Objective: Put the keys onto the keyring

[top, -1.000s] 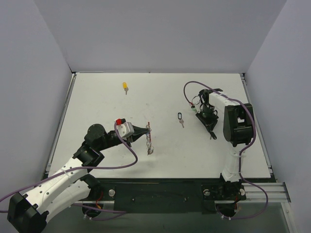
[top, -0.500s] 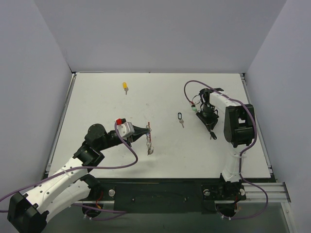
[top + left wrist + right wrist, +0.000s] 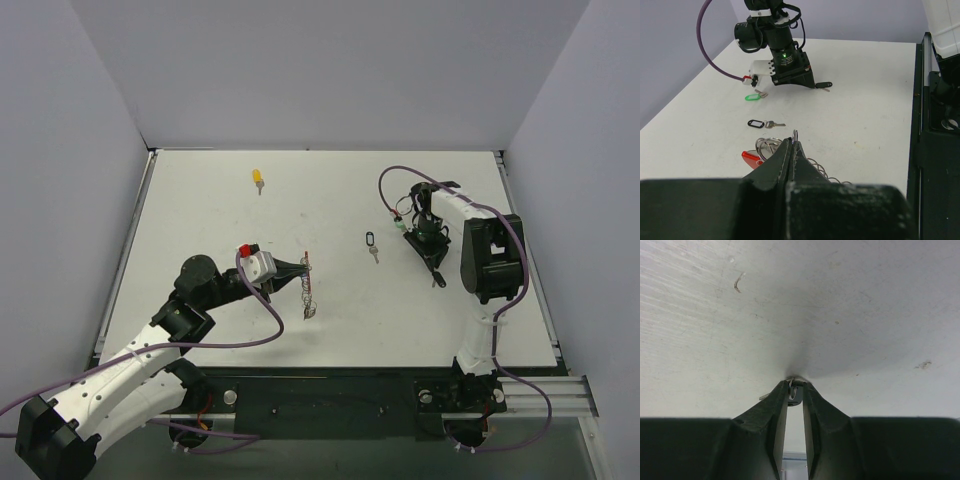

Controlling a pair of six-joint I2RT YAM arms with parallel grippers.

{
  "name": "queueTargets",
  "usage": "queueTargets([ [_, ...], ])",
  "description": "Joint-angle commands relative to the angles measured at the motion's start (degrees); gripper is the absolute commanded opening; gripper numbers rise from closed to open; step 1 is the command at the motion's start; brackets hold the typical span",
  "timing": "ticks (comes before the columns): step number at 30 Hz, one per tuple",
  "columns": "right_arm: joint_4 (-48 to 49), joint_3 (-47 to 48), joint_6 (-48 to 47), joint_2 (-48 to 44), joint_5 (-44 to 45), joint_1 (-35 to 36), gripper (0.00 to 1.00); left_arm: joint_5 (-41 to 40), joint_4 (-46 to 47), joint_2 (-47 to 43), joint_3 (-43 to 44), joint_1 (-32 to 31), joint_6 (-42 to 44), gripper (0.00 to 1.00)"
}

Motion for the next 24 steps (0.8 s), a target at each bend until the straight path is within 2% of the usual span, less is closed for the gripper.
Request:
queueTargets([
  [1,-4.05,1.39,-0.51,-3.26,0.91,-0.58,0.15,1.04,2.26,-0.06,1.25,0.34,0.35,0.0],
  [24,-4.4,1.48,-0.6,-2.73,1.0,-0.67,0.09,1.21,2.08,-0.06,1.25,0.34,0.35,0.0],
])
